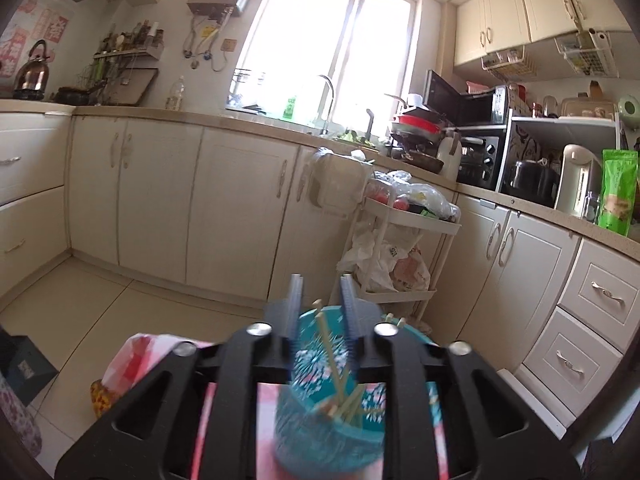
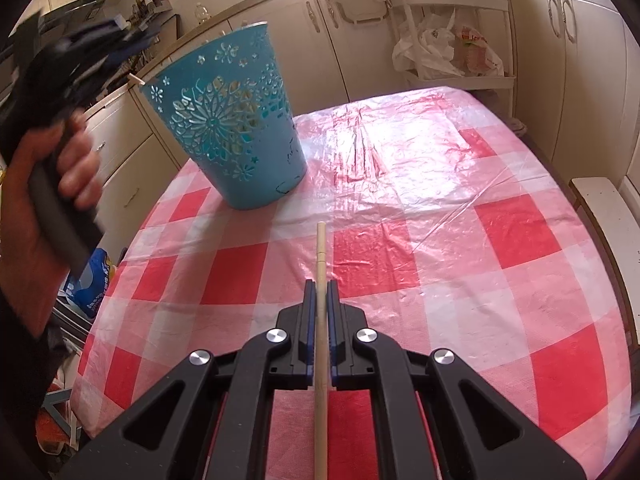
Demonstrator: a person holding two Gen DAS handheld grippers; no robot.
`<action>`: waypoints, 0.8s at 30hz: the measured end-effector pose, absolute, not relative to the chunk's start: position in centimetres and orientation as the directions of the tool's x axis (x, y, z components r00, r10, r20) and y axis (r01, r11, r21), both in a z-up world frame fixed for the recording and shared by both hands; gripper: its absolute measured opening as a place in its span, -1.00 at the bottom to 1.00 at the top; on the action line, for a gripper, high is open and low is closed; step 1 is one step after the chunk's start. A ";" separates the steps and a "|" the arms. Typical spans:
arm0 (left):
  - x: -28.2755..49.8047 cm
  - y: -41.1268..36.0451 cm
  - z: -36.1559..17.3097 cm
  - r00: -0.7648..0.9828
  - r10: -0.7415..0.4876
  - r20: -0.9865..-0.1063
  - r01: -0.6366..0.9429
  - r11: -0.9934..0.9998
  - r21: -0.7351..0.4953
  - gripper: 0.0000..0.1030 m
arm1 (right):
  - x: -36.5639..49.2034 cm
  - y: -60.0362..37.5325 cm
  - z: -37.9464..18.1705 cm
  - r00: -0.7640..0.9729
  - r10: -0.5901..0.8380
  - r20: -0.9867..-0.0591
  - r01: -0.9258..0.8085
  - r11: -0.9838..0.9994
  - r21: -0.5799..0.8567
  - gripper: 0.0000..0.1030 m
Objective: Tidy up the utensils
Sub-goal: 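Lift the right gripper's chopstick over the teal bin and release it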
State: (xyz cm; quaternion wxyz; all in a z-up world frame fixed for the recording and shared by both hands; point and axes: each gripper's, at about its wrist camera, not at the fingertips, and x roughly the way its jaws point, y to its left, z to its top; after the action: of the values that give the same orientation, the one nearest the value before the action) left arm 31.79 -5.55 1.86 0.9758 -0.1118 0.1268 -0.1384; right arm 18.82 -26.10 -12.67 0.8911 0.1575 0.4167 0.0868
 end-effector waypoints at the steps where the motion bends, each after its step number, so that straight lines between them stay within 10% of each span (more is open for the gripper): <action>1: 30.5 -4.4 1.3 0.934 -0.285 -0.216 0.223 0.936 -0.272 -0.22 | 18.7 -26.2 -12.5 0.644 0.282 -0.711 -0.022 0.936 0.351 -0.88; 12: 25.0 0.5 -9.0 0.857 -0.297 -0.421 0.105 0.901 -0.421 -0.15 | 17.8 -28.0 -4.9 0.800 0.379 -0.465 -0.102 0.850 0.517 -0.88; 24: 25.9 2.6 -11.3 0.839 -0.357 -0.411 0.073 0.822 -0.565 -0.15 | 26.9 -23.8 8.0 0.882 0.394 -0.260 -0.251 0.858 0.448 -0.88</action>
State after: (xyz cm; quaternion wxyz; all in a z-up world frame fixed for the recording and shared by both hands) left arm 25.93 2.61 -11.27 0.9187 -0.2746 0.2587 -0.1170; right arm 26.85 -23.76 8.01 0.9480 0.2053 0.1737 0.1700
